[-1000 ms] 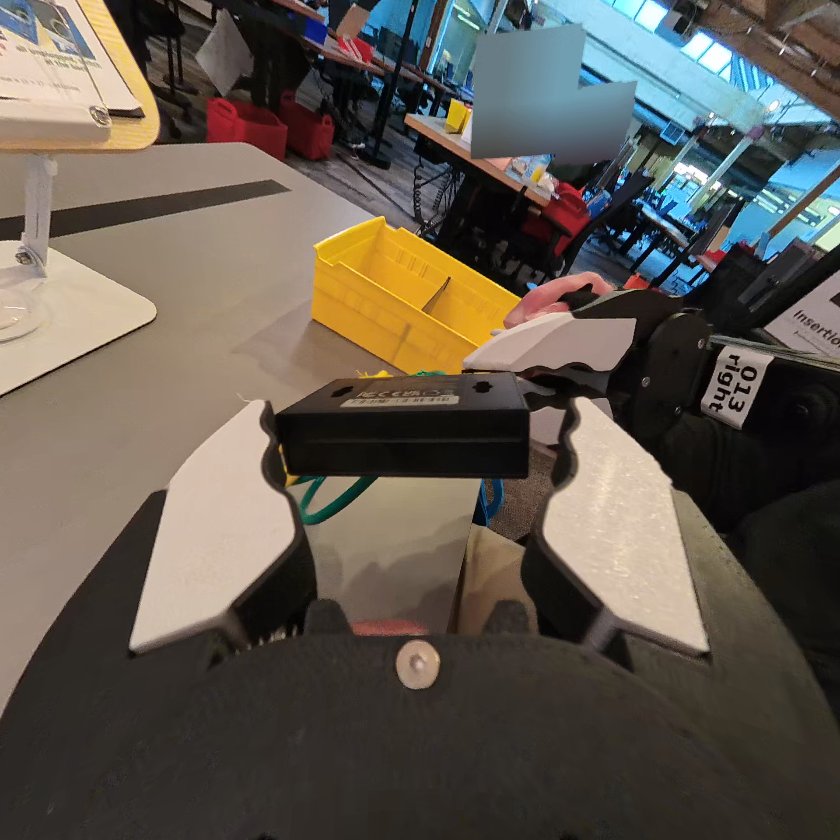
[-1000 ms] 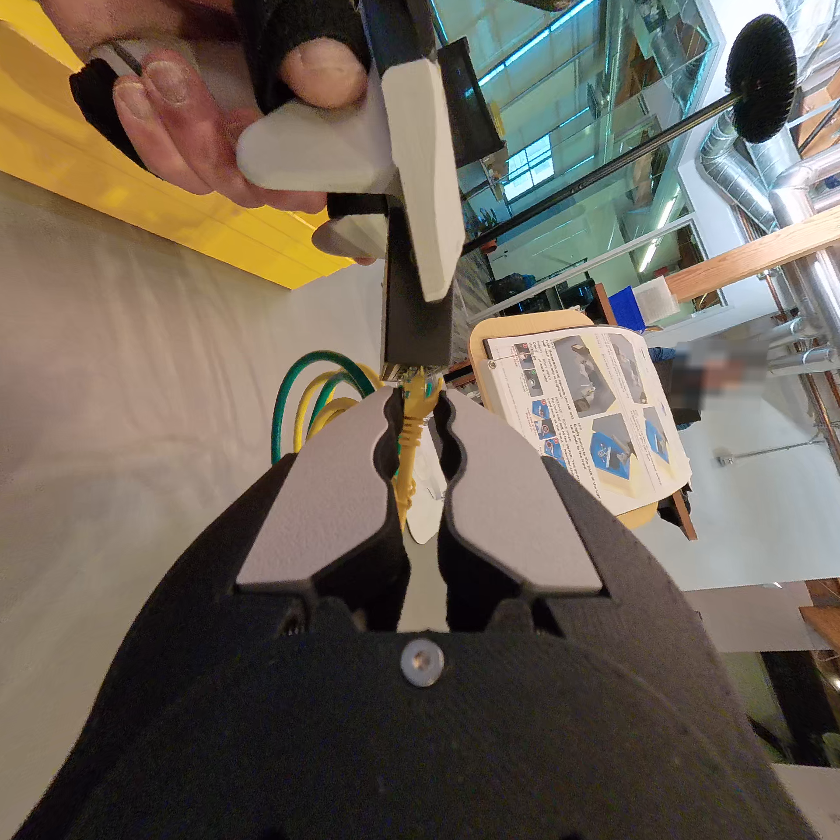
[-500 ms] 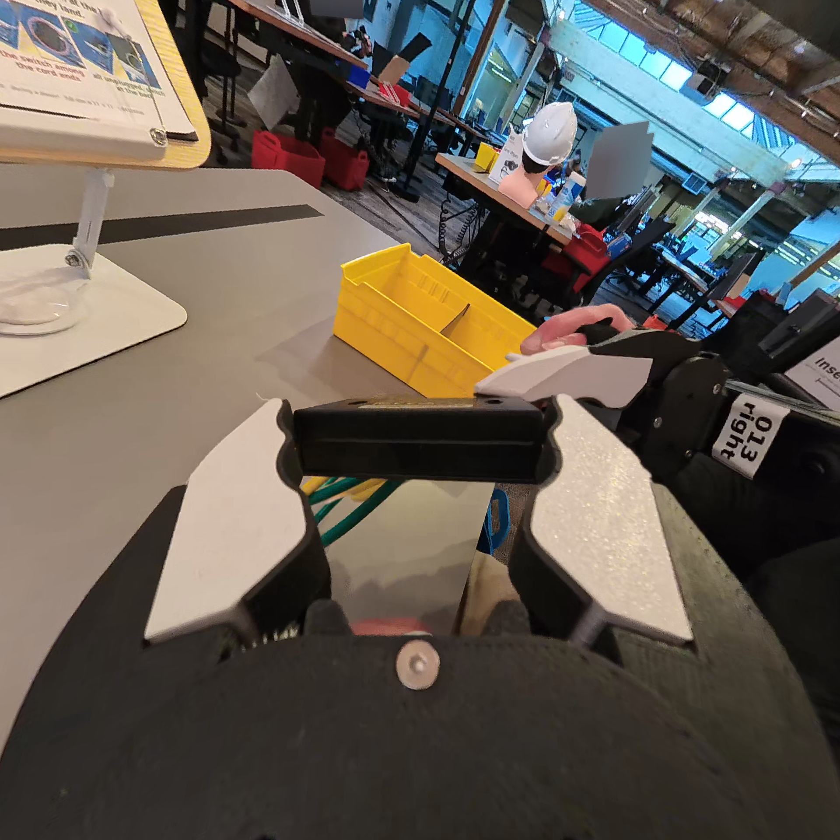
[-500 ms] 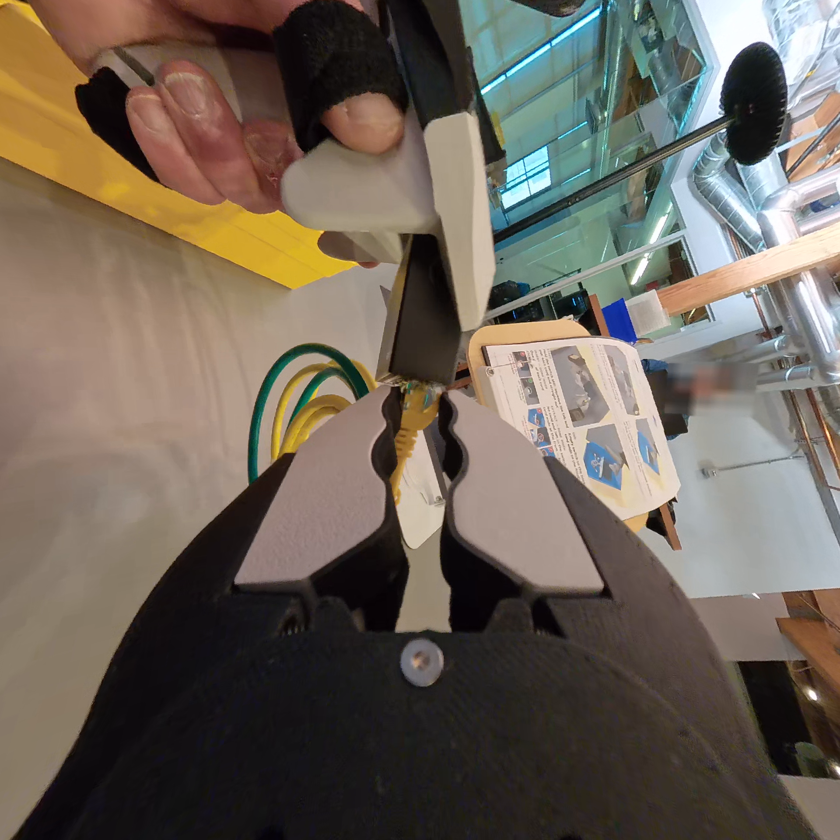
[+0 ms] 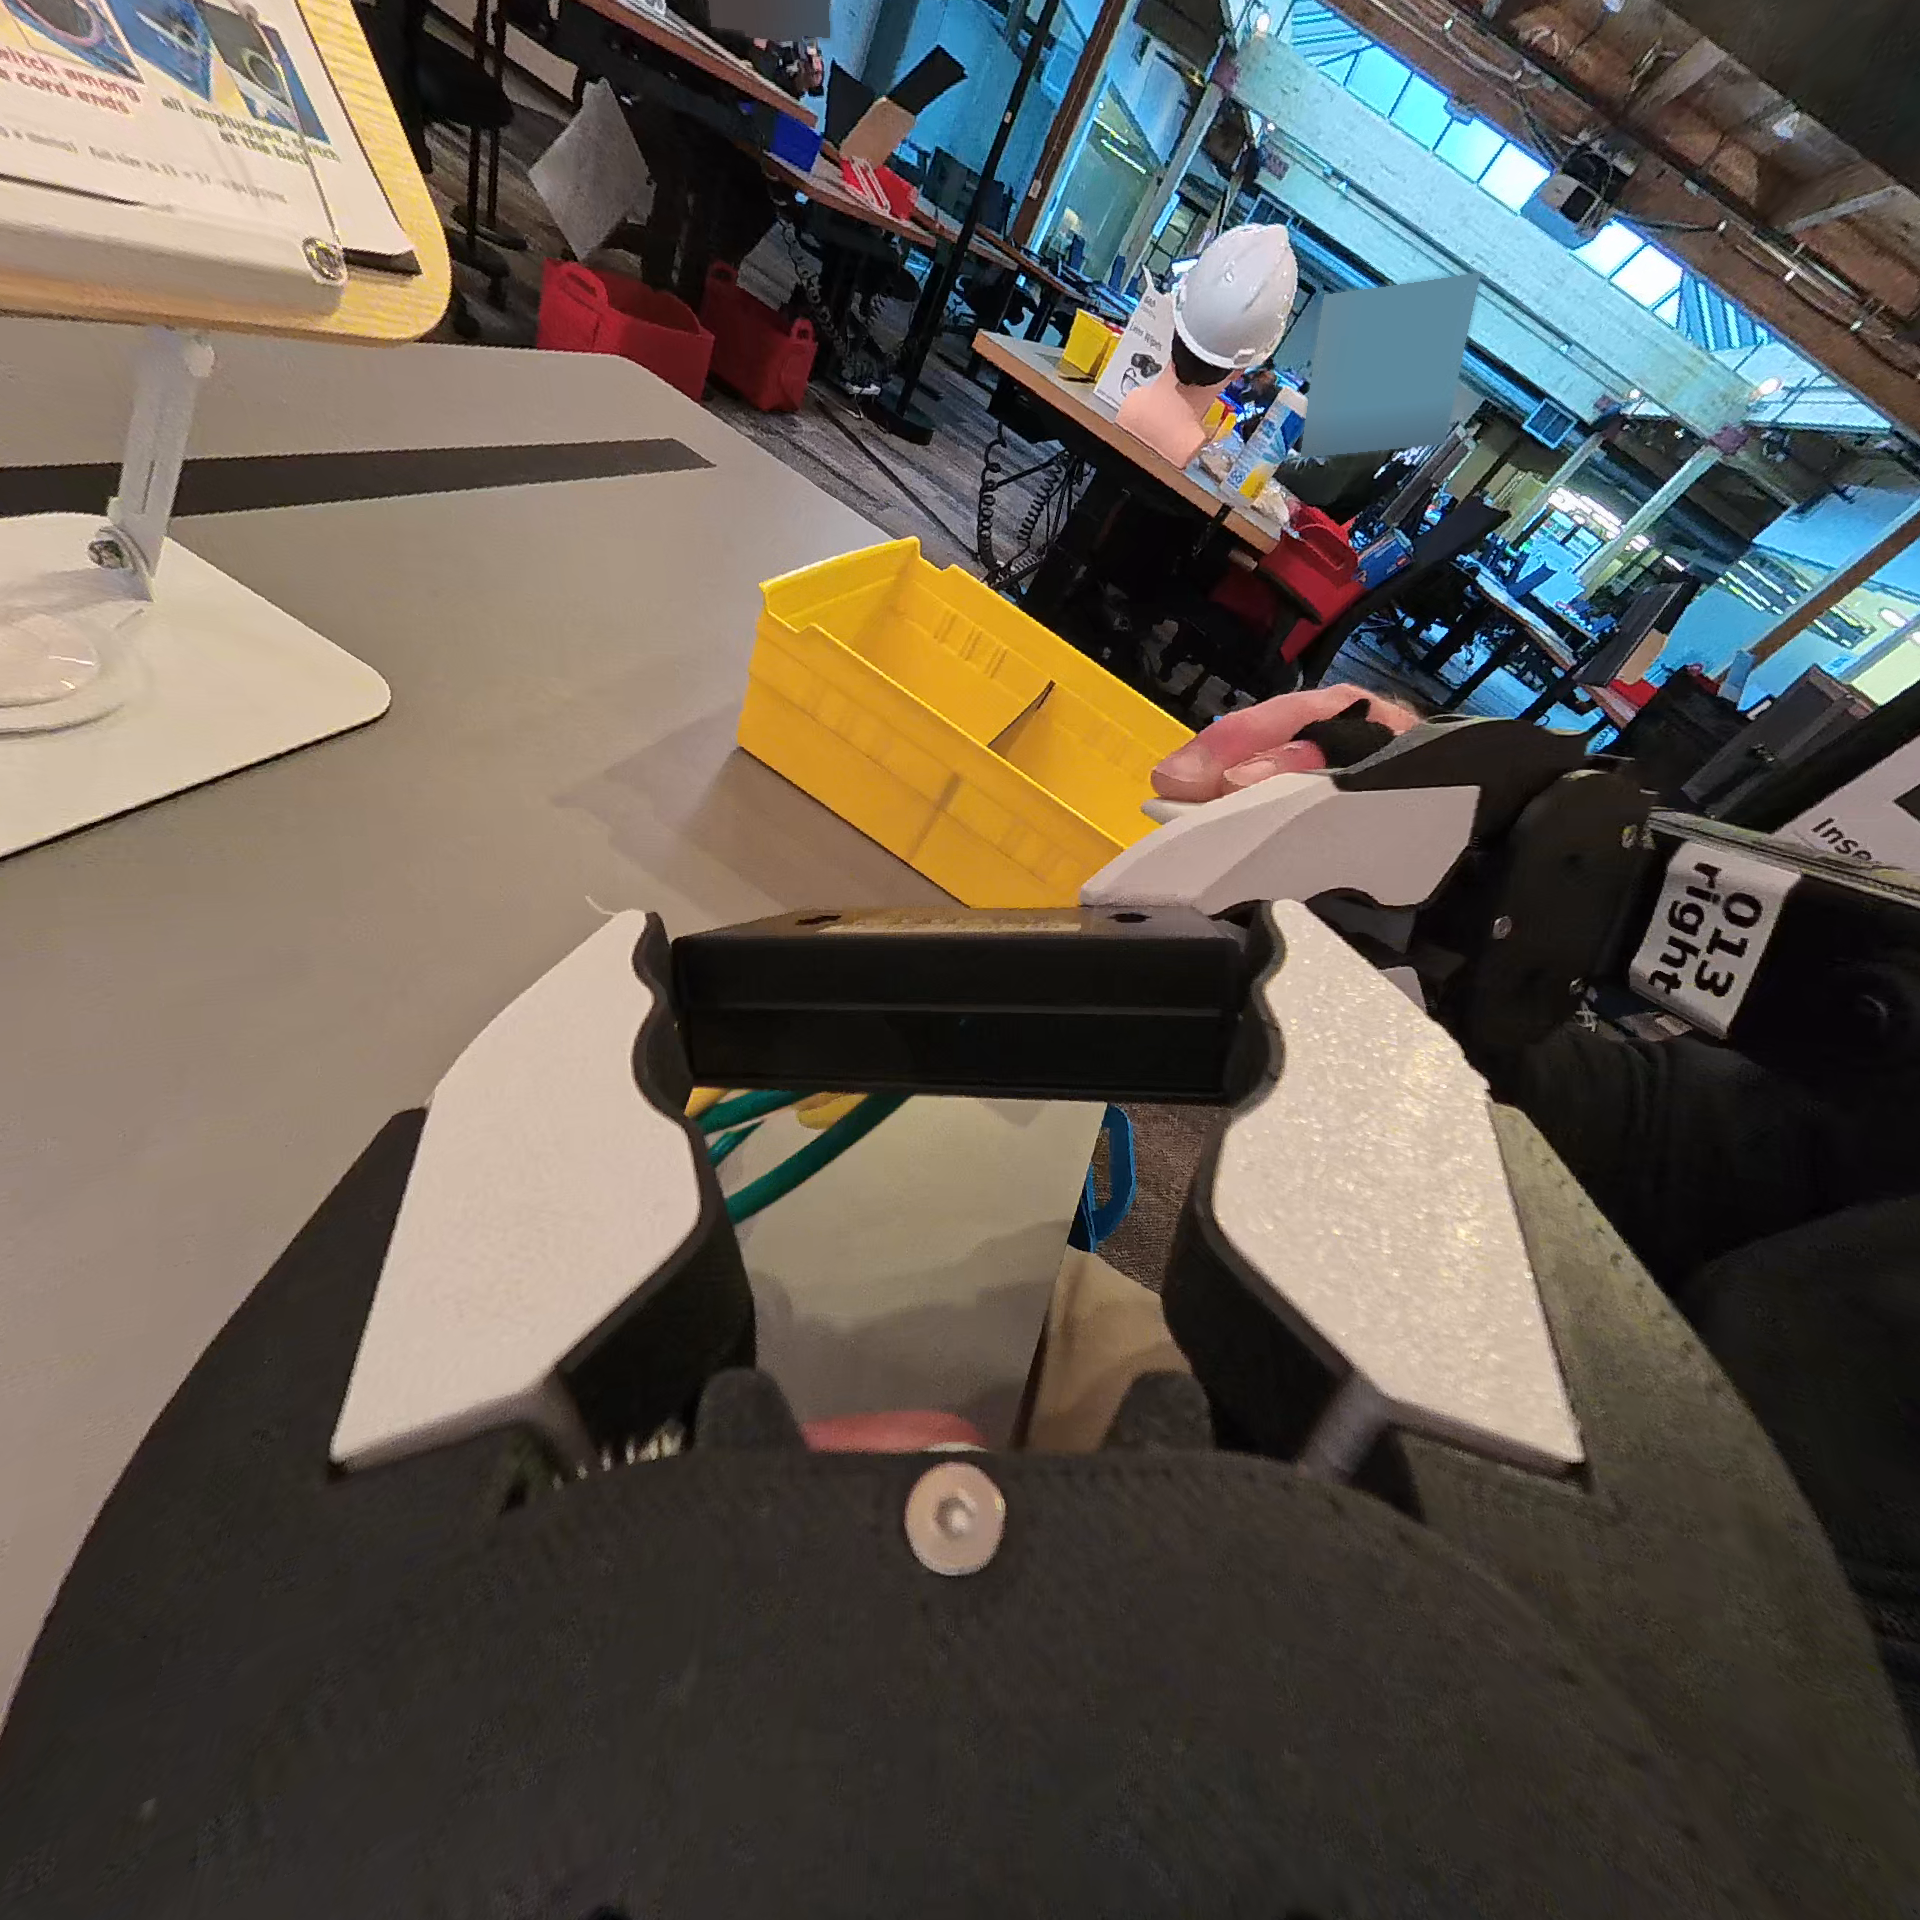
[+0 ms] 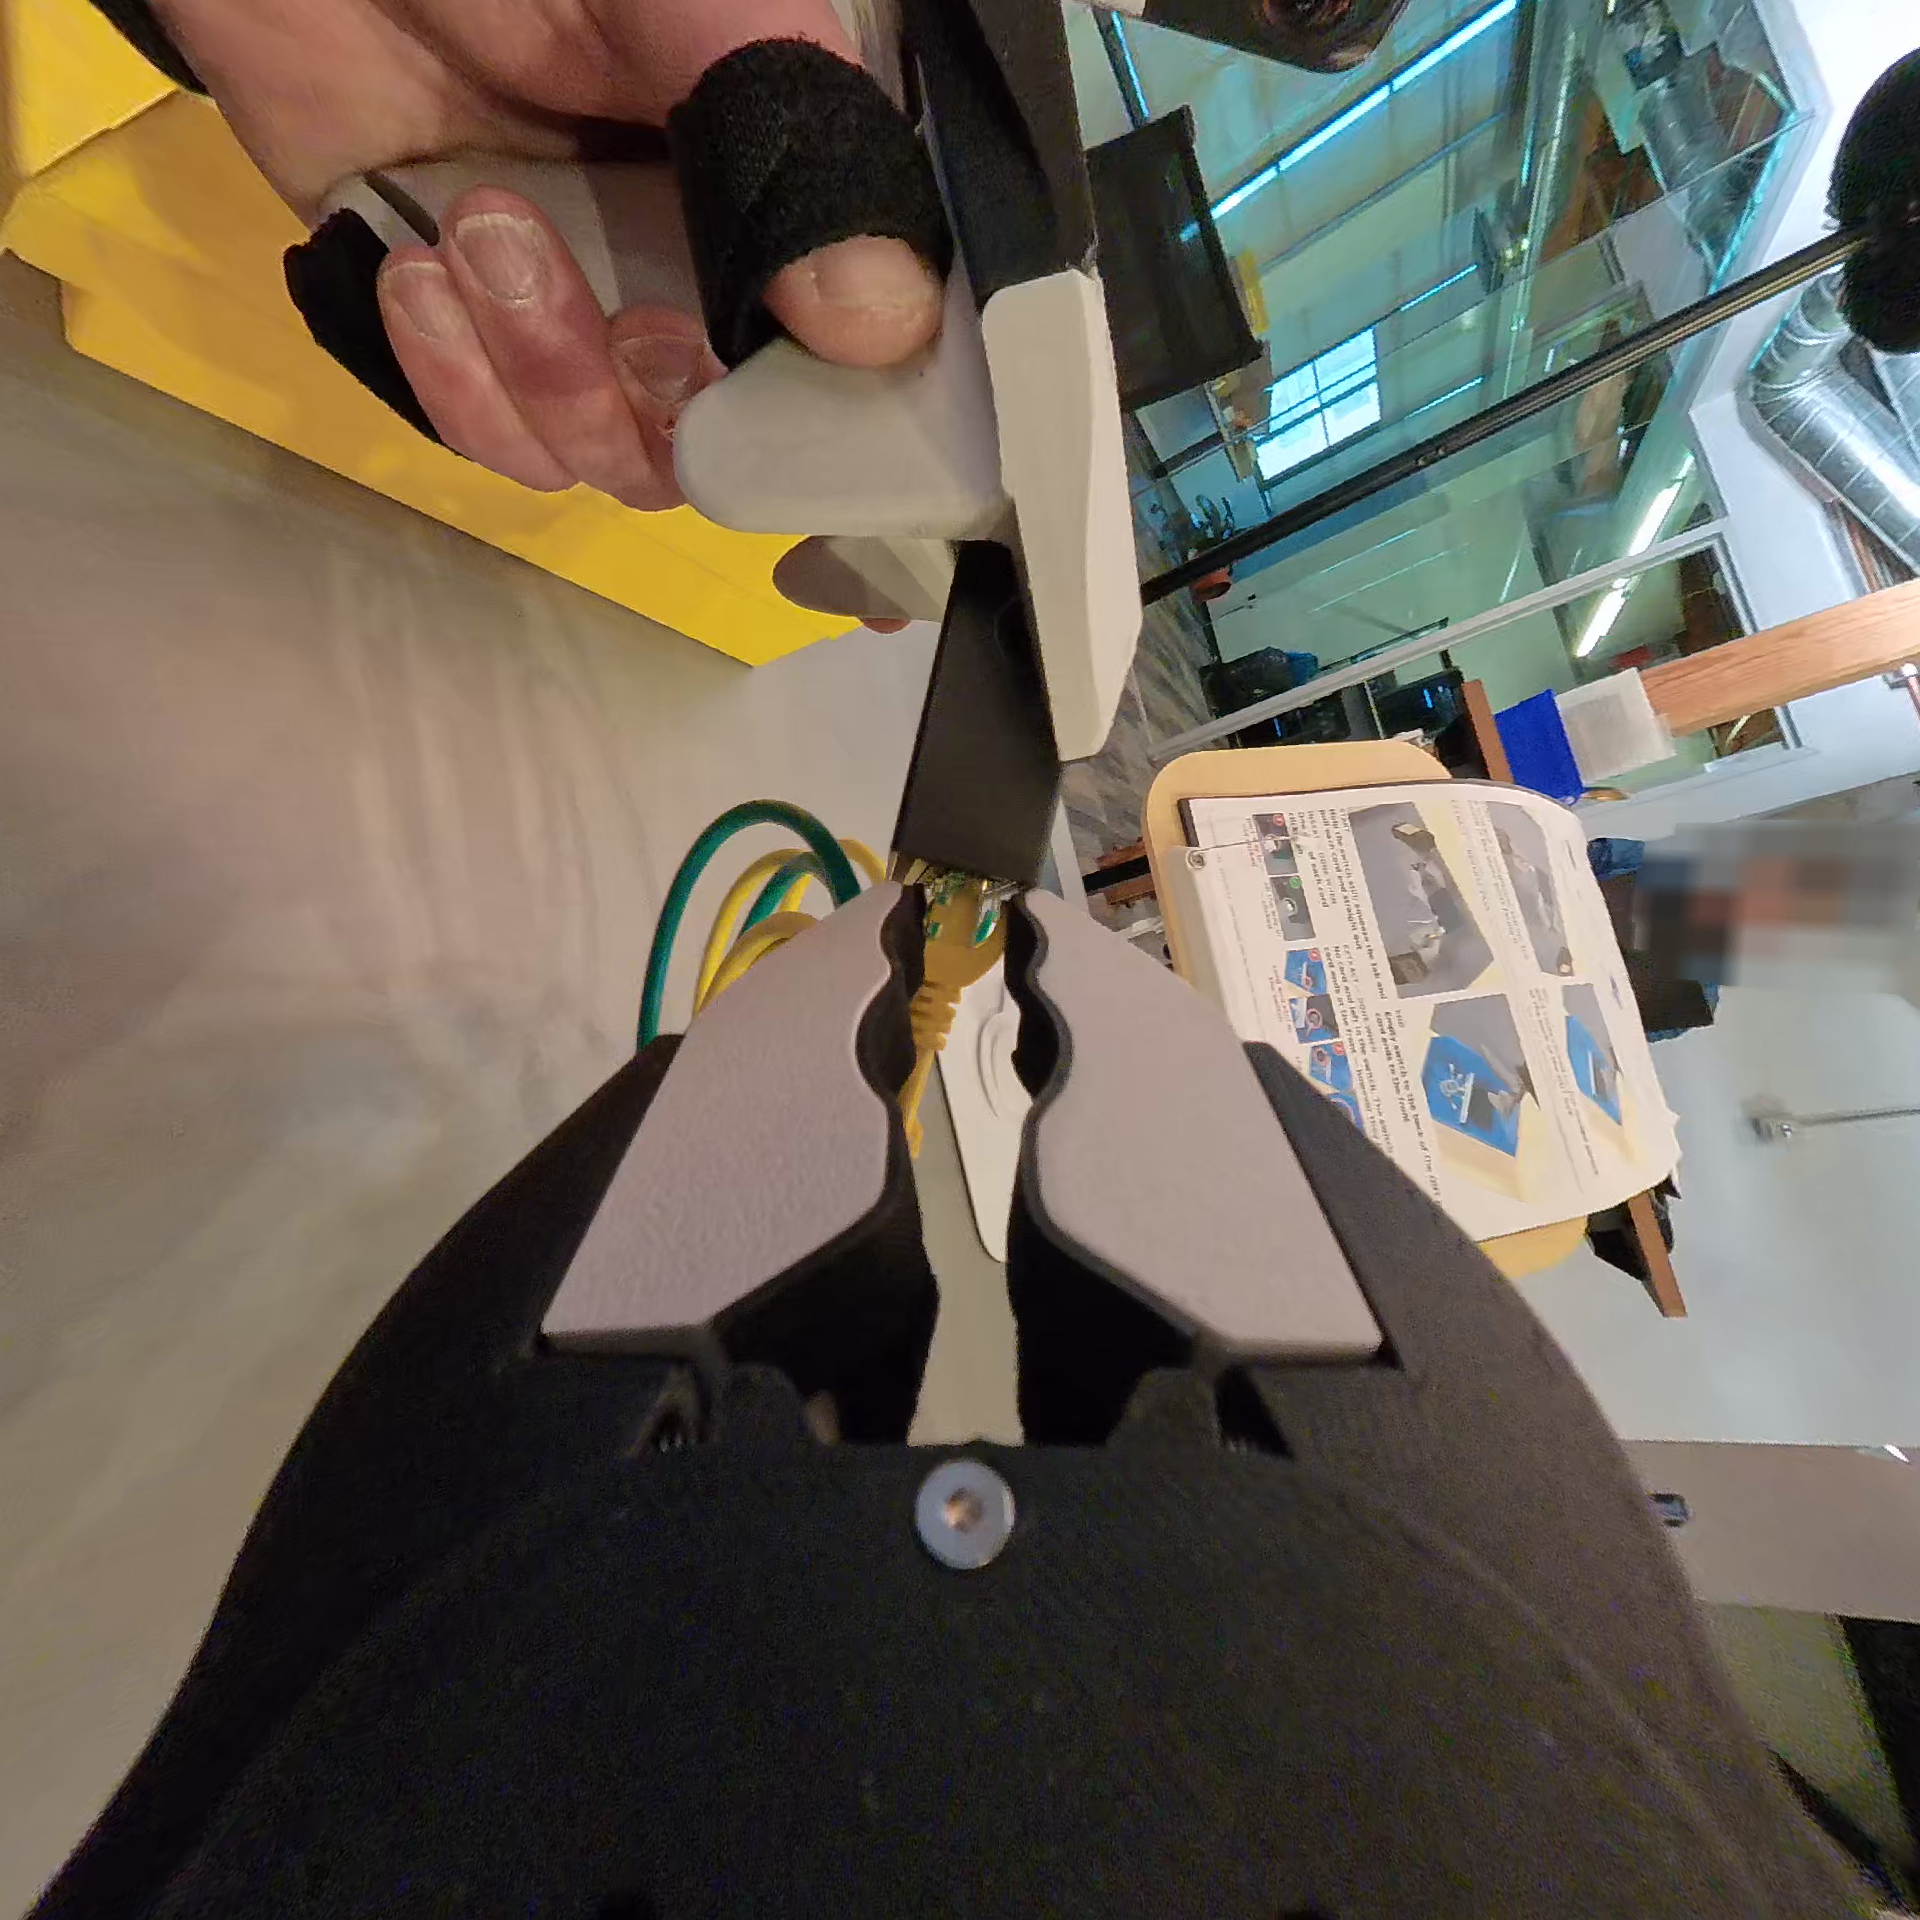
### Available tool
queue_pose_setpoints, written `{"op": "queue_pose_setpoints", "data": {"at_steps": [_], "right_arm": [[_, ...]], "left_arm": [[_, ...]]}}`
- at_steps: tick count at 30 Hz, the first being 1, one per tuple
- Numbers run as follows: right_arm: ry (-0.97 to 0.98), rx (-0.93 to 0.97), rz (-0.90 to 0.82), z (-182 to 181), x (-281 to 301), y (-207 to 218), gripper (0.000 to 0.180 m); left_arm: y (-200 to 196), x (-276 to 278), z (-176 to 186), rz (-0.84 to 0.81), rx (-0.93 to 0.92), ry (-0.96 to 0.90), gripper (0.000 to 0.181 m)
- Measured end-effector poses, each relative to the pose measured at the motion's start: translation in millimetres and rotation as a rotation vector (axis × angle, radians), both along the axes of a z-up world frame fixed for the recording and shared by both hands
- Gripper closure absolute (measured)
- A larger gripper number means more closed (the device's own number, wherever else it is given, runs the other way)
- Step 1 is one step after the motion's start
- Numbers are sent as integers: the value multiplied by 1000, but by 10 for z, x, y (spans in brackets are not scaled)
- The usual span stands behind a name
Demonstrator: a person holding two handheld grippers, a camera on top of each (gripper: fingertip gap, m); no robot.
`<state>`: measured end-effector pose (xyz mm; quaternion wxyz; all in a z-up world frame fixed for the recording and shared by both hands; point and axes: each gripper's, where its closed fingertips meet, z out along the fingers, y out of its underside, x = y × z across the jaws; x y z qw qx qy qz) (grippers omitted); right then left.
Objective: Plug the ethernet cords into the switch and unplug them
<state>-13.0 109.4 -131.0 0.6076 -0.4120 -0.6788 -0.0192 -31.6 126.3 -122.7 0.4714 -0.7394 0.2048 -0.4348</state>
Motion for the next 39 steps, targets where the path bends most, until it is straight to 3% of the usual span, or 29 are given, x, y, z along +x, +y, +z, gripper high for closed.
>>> {"op": "queue_pose_setpoints", "data": {"at_steps": [10,18,23,27,35,37,38,39], "right_arm": [[-156,-20,21,-71,87,-40,167],[-244,72,38,-93,99,-98,168],[-105,-29,1,28,192,50,168],[-110,-61,-24,78,251,139,168],[155,-184,-261,692,1397,614,166],[223,-243,-334,763,1775,736,166],[252,-283,-365,761,1943,779,167],[277,-298,-404,747,2111,827,167]], "left_arm": [[-30,78,-96,-39,-46,-12,80],[-19,71,-61,-44,-62,-65,80],[112,-165,55,45,-41,-133,81],[119,-123,90,58,15,-59,80],[67,-114,101,35,36,-47,82],[-40,-157,381,-5,137,-189,181],[-22,-213,425,5,124,-211,181],[43,-252,315,35,114,-107,181]]}}
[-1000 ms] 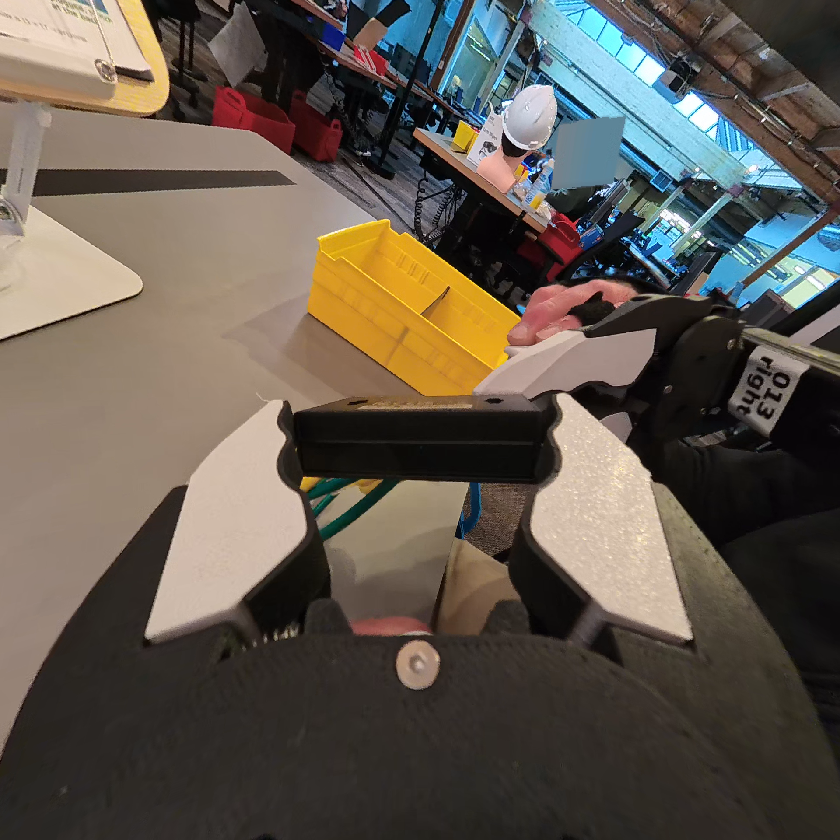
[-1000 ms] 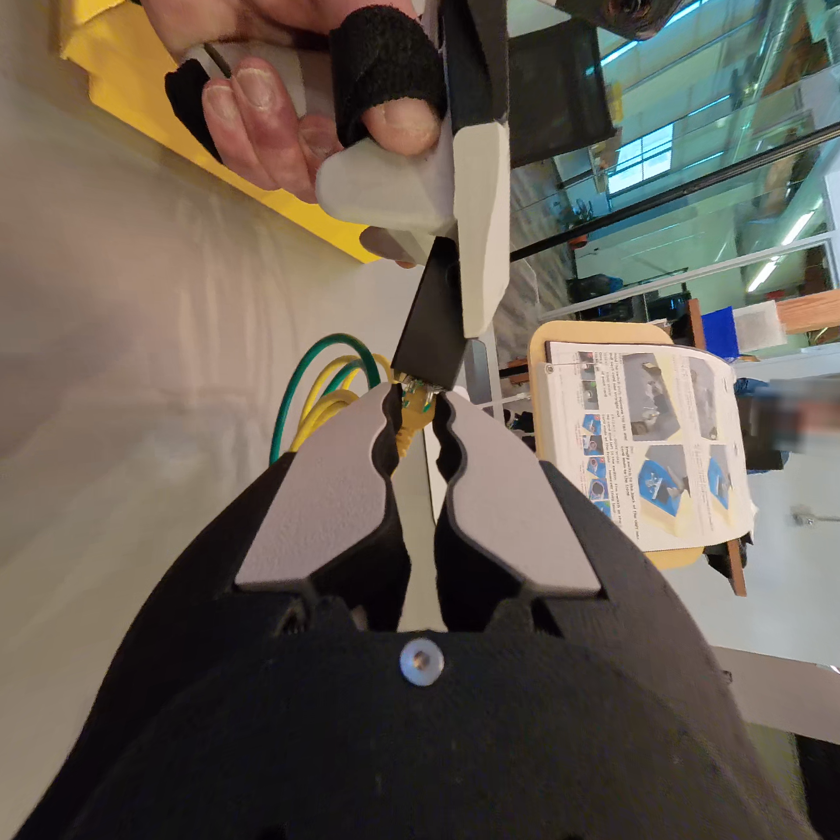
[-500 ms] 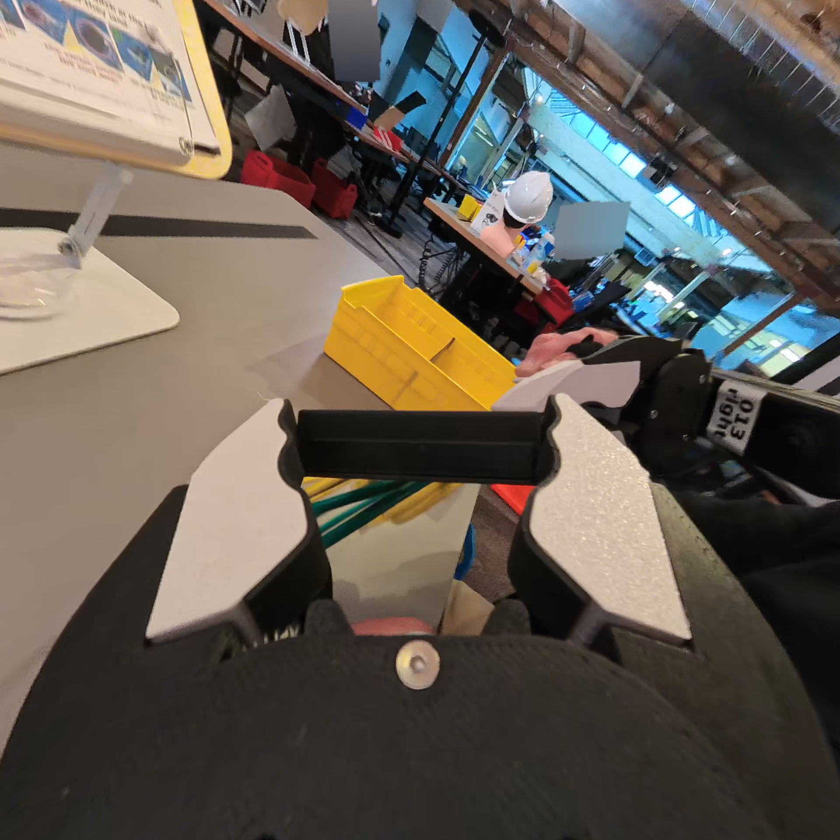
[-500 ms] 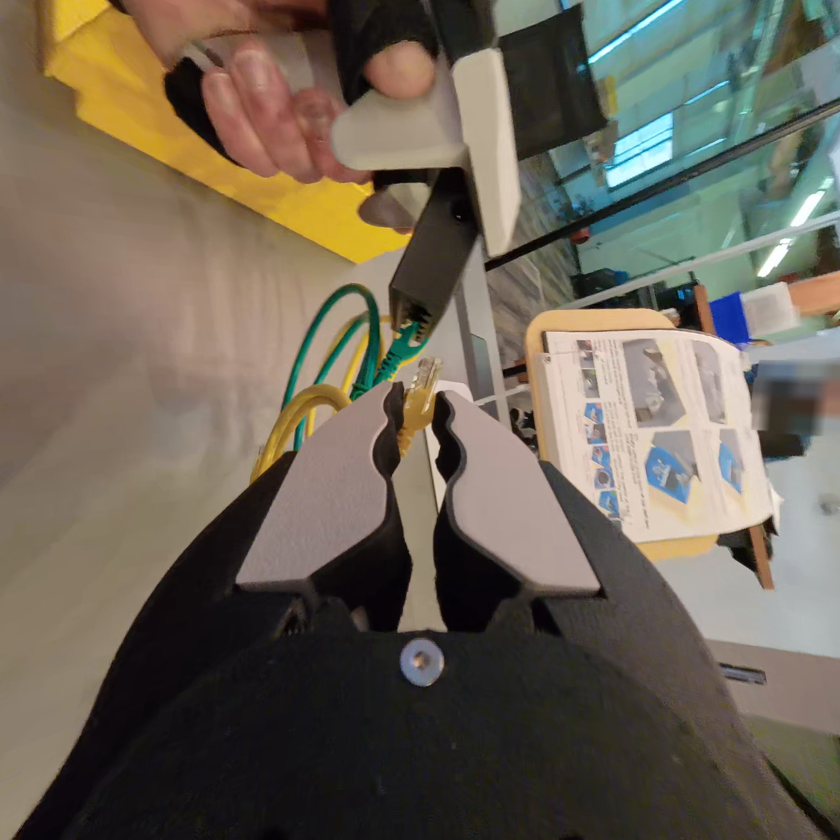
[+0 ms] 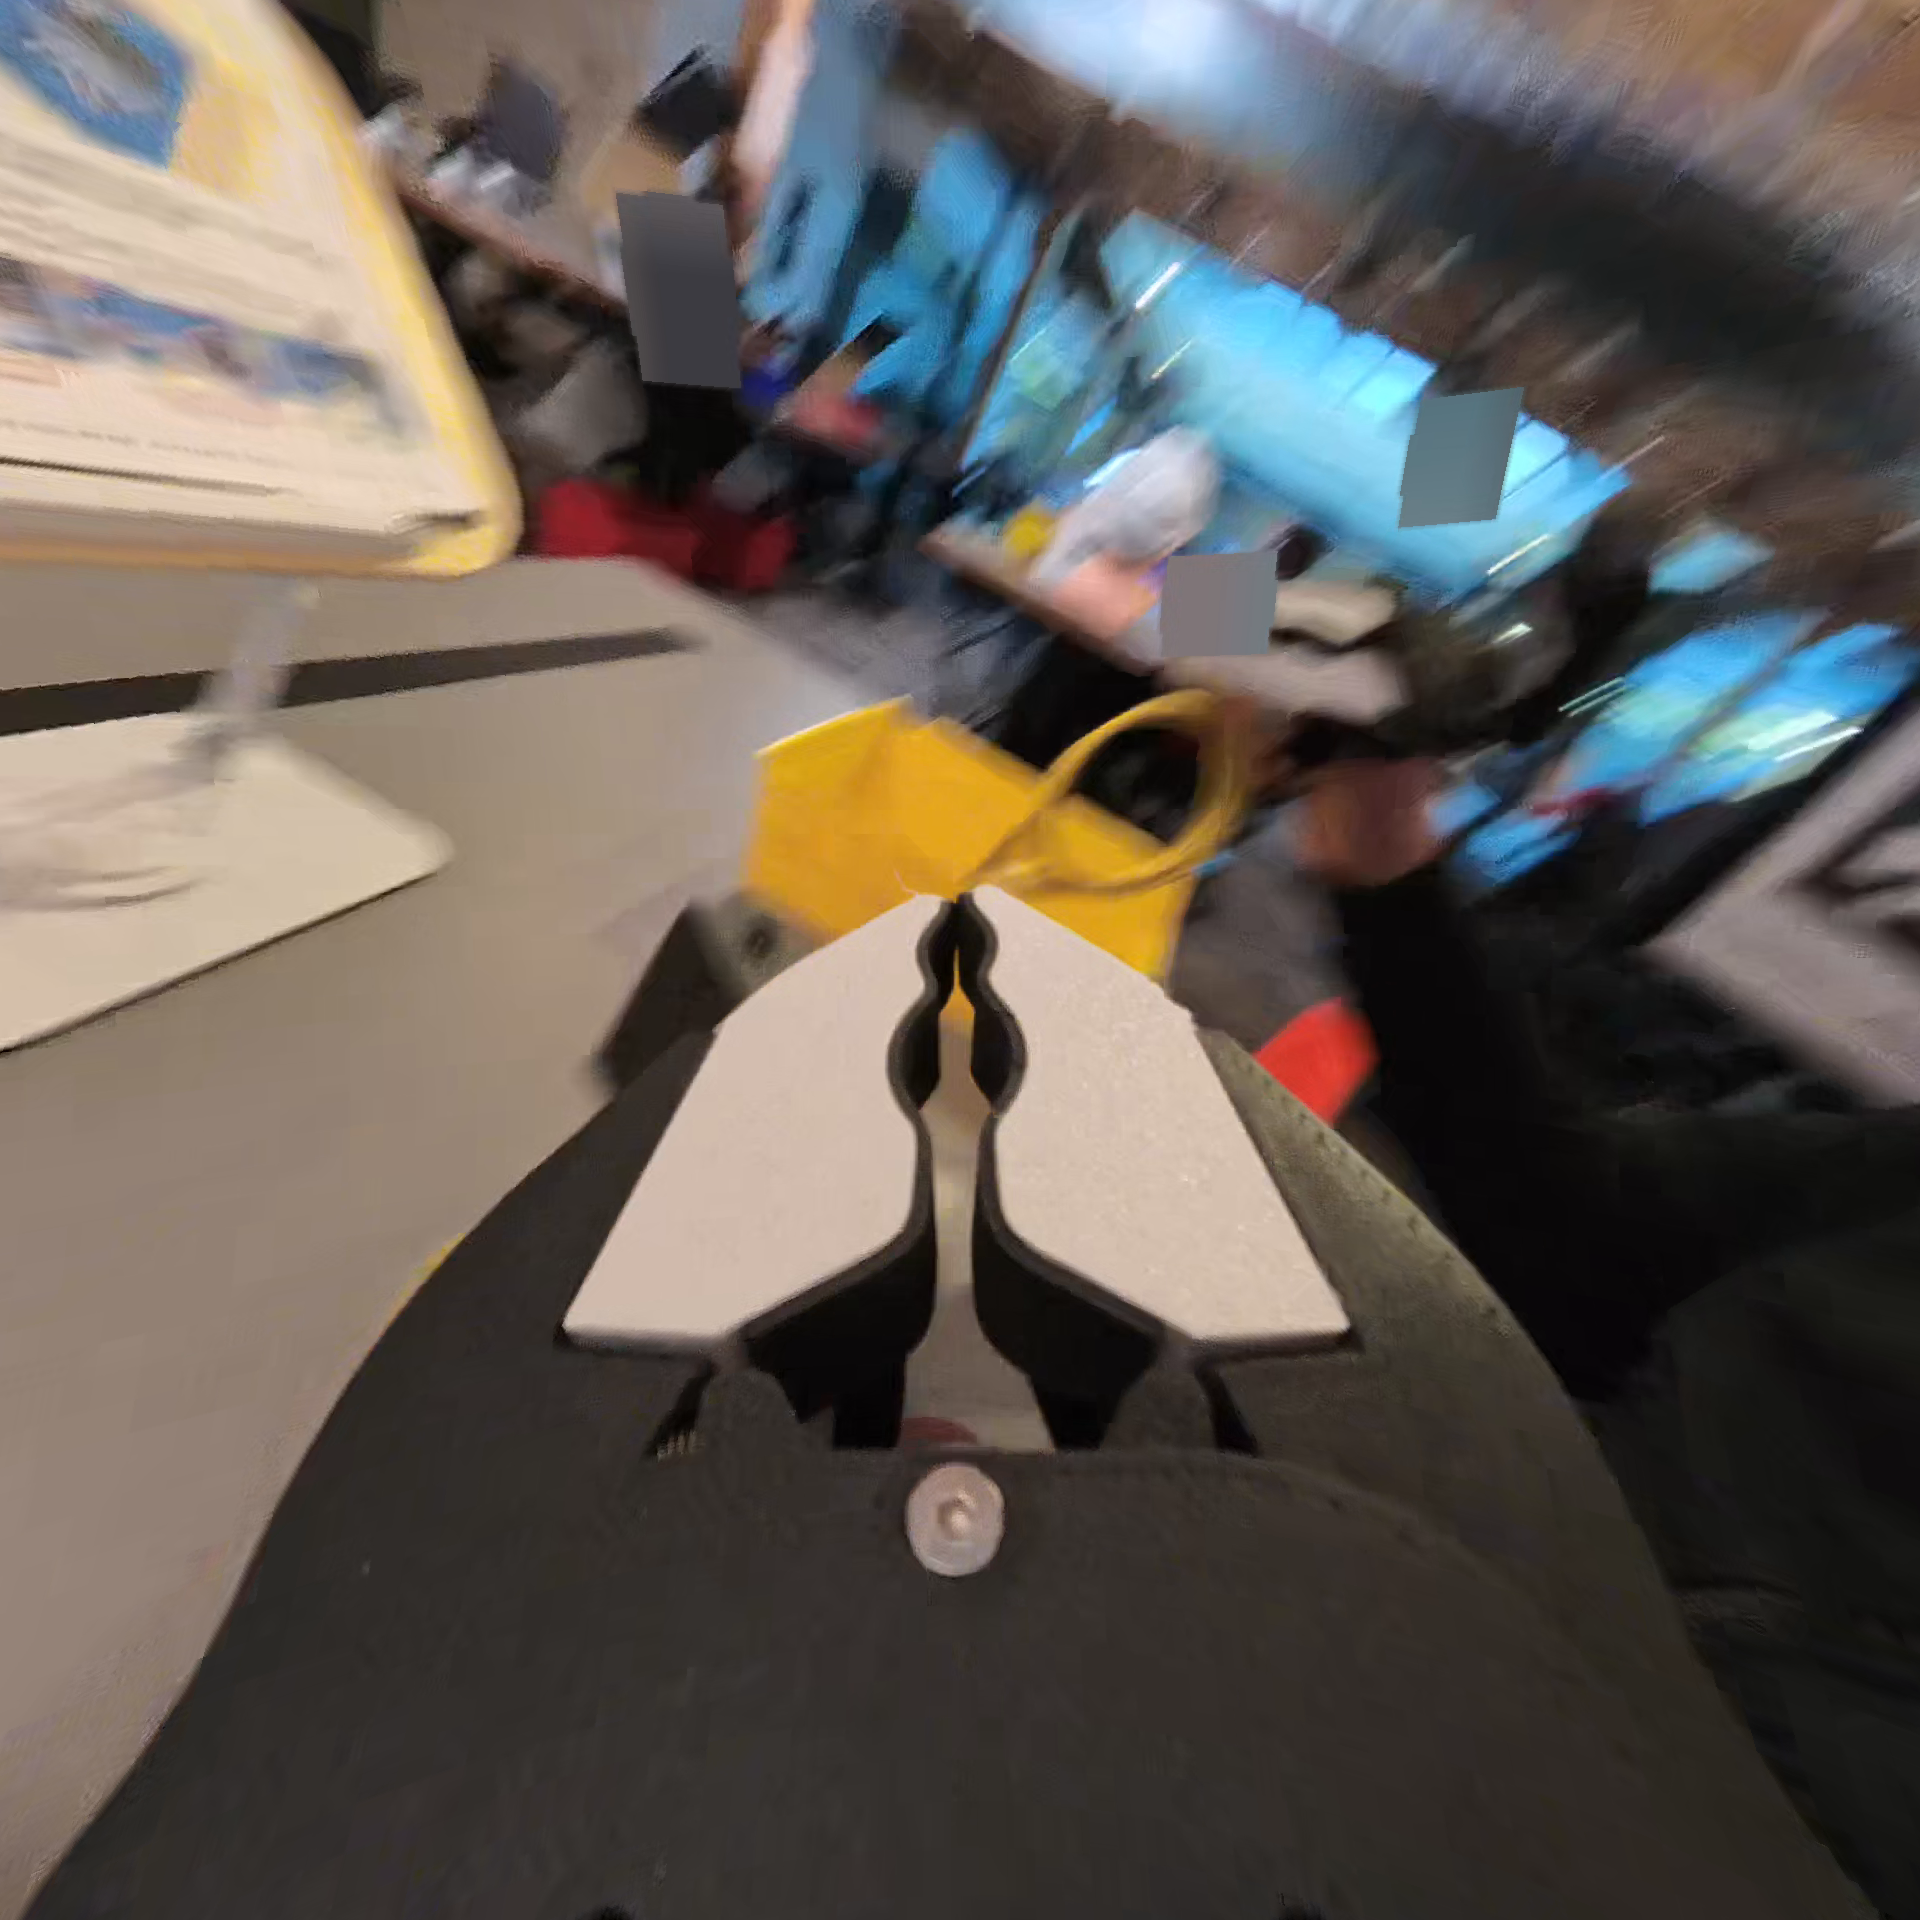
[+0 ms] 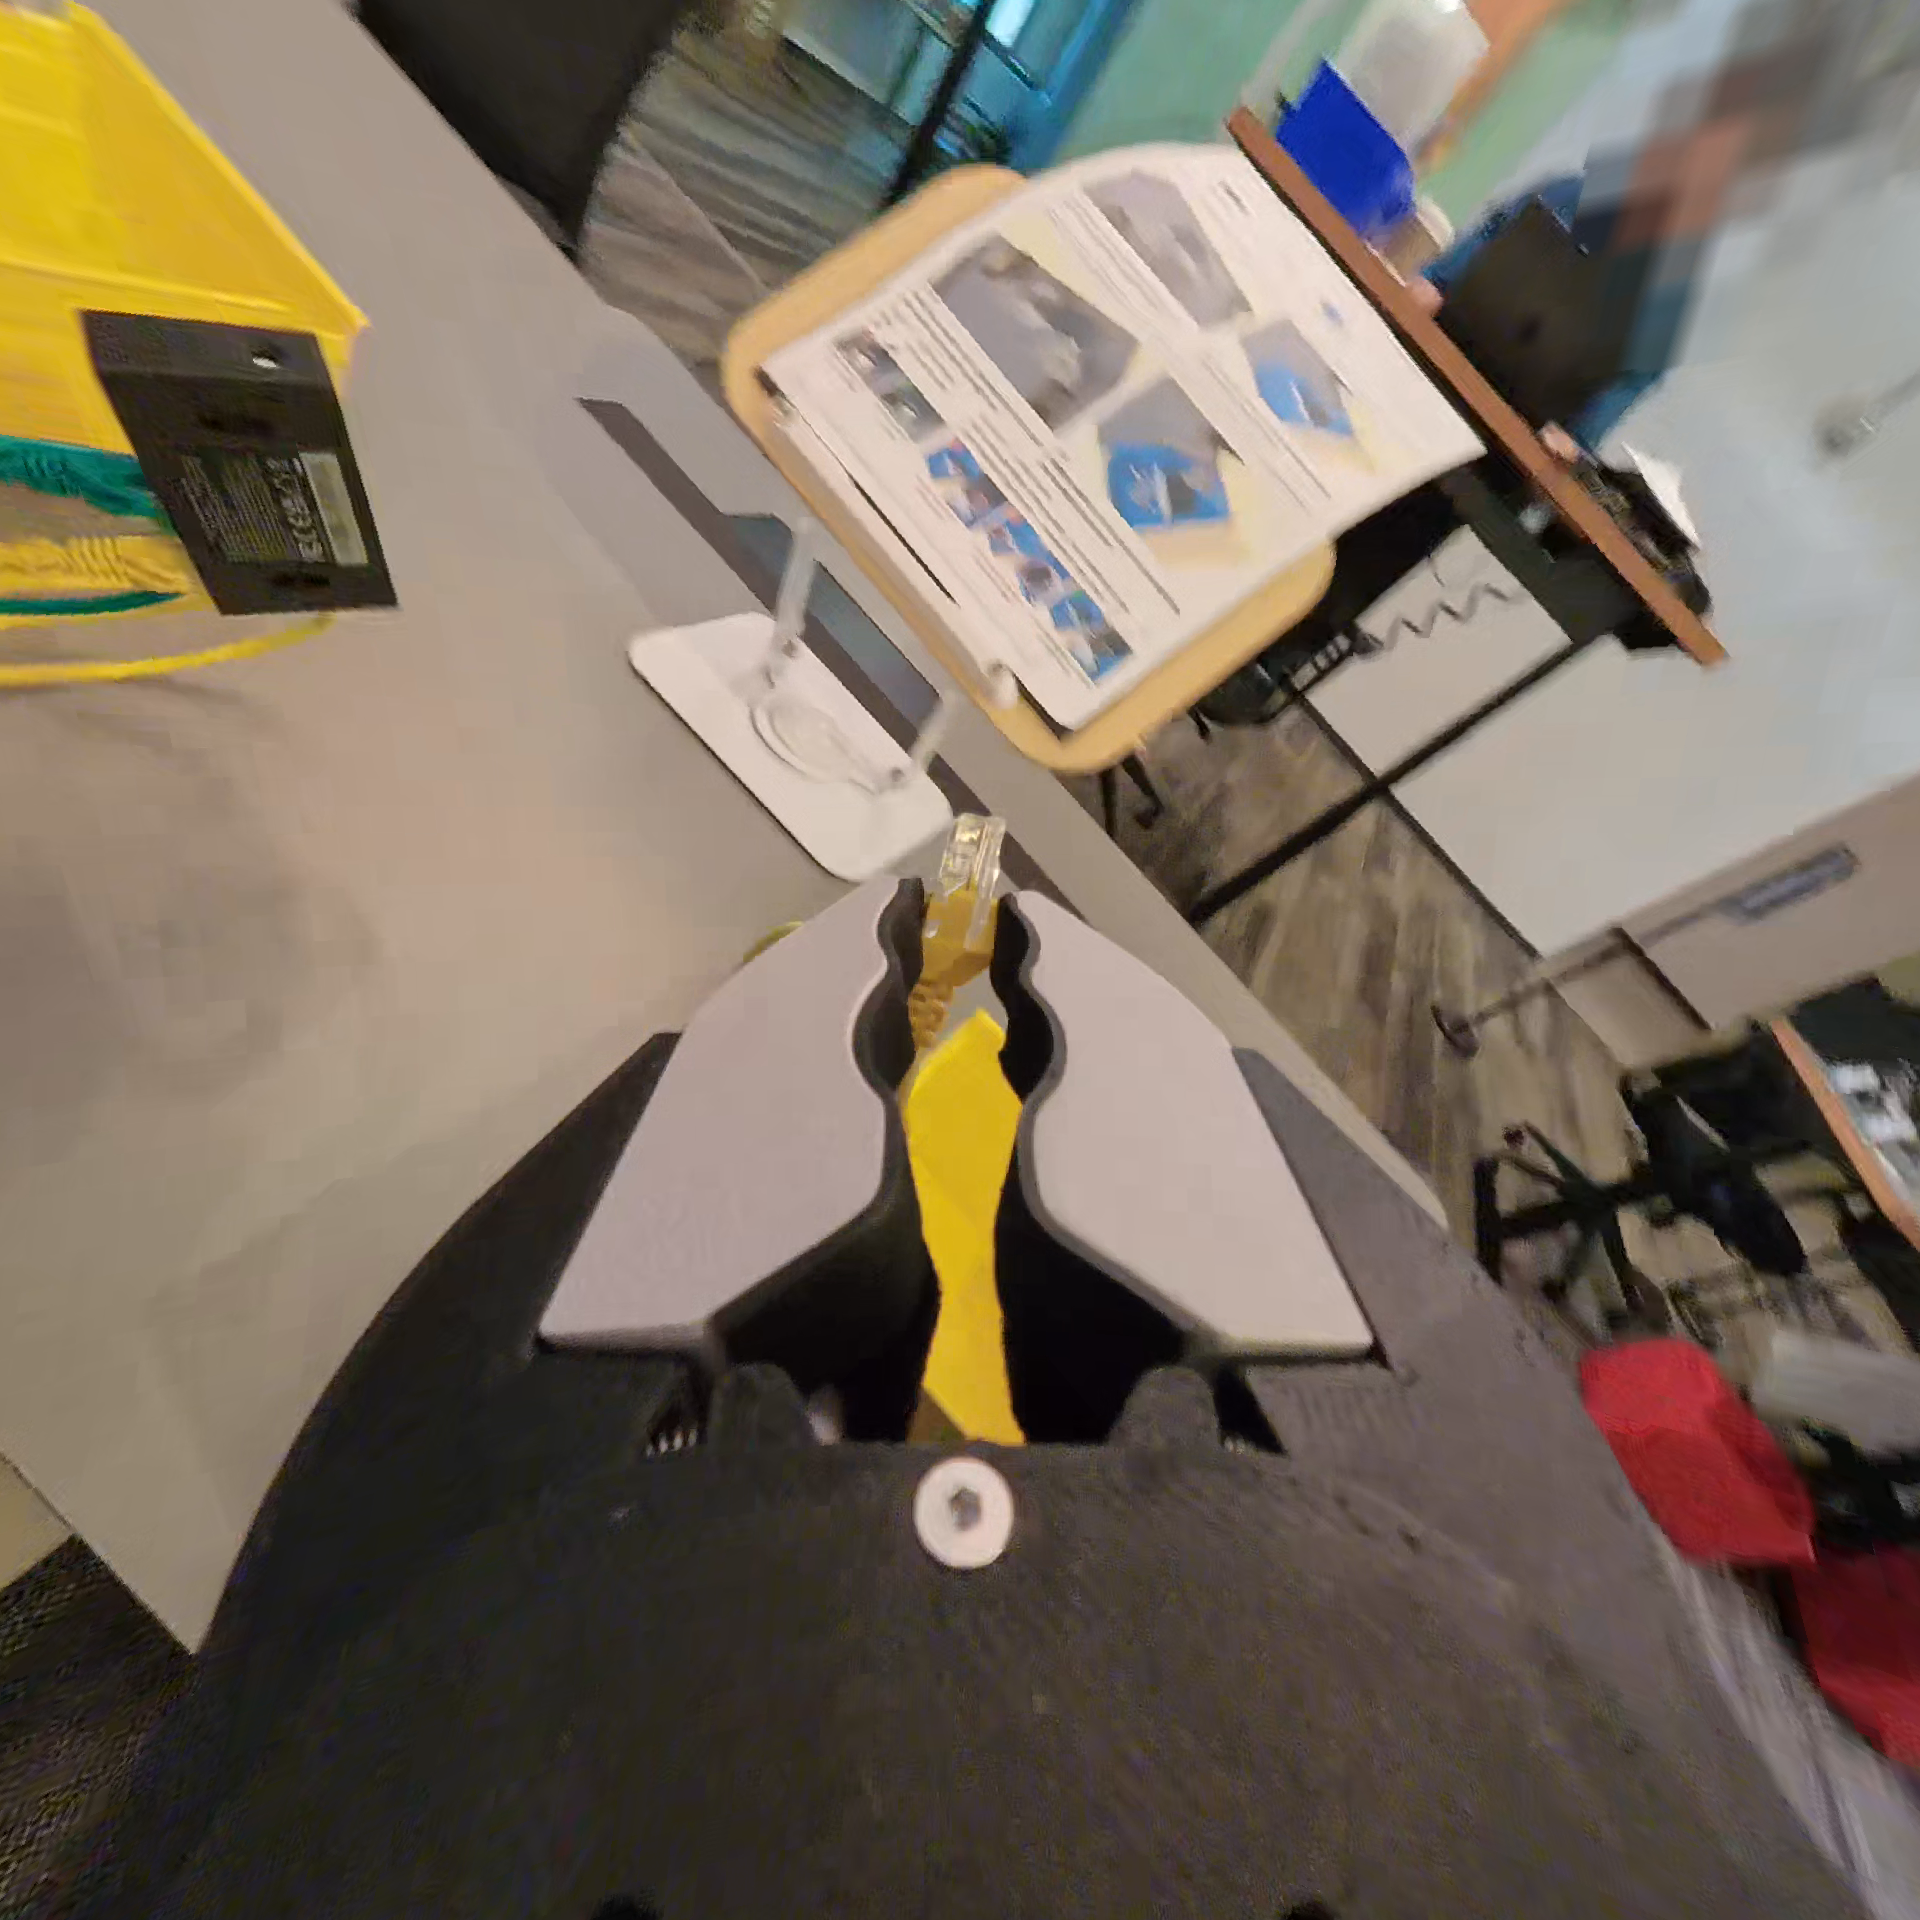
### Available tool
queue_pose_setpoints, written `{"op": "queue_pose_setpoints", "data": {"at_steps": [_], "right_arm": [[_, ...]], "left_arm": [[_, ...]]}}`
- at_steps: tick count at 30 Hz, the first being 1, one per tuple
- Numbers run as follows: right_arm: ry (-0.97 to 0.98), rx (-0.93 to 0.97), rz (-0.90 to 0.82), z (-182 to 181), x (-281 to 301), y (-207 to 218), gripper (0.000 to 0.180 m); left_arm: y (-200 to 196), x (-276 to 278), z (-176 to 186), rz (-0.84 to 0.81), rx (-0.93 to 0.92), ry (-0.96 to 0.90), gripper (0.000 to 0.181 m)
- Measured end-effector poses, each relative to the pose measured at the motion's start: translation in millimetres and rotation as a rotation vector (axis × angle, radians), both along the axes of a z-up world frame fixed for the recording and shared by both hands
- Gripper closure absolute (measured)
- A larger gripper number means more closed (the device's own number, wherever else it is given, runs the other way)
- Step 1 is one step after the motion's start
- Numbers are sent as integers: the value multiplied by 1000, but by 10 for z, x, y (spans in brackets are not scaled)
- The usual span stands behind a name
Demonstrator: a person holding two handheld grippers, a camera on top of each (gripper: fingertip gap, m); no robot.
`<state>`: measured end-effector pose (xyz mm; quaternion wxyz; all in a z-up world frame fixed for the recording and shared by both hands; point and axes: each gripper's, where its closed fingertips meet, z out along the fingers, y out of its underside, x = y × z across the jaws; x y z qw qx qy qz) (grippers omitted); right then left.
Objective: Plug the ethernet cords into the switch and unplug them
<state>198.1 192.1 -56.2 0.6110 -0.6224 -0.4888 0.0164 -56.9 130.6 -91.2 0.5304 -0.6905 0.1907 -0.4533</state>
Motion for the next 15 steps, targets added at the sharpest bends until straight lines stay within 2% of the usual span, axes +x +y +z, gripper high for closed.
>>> {"op": "queue_pose_setpoints", "data": {"at_steps": [1,3,4,5,6,8,9,10,13,15], "right_arm": [[-2,-25,-48,-81,150,50,167],[22,-101,-101,-353,296,81,167],[35,-127,-119,-496,330,59,167],[63,-153,-127,-592,370,23,167],[110,-167,-109,-601,397,-40,167],[81,-118,-135,-563,497,-115,167],[87,-113,-126,-538,512,-150,167],[121,-133,-112,-516,527,-170,167],[216,-166,-162,-434,801,-129,167],[315,-232,-173,-478,963,-83,167]], "left_arm": [[95,-55,-181,72,0,126,181],[77,71,-445,20,-80,148,180],[47,154,-631,8,-108,250,163],[45,173,-829,22,-134,389,135],[76,134,-963,55,-127,520,119],[149,177,-960,87,-60,605,120],[170,246,-992,75,-52,668,110],[211,301,-1029,83,-40,744,98],[277,574,-1008,67,33,813,95],[348,729,-1071,47,67,931,86]]}}
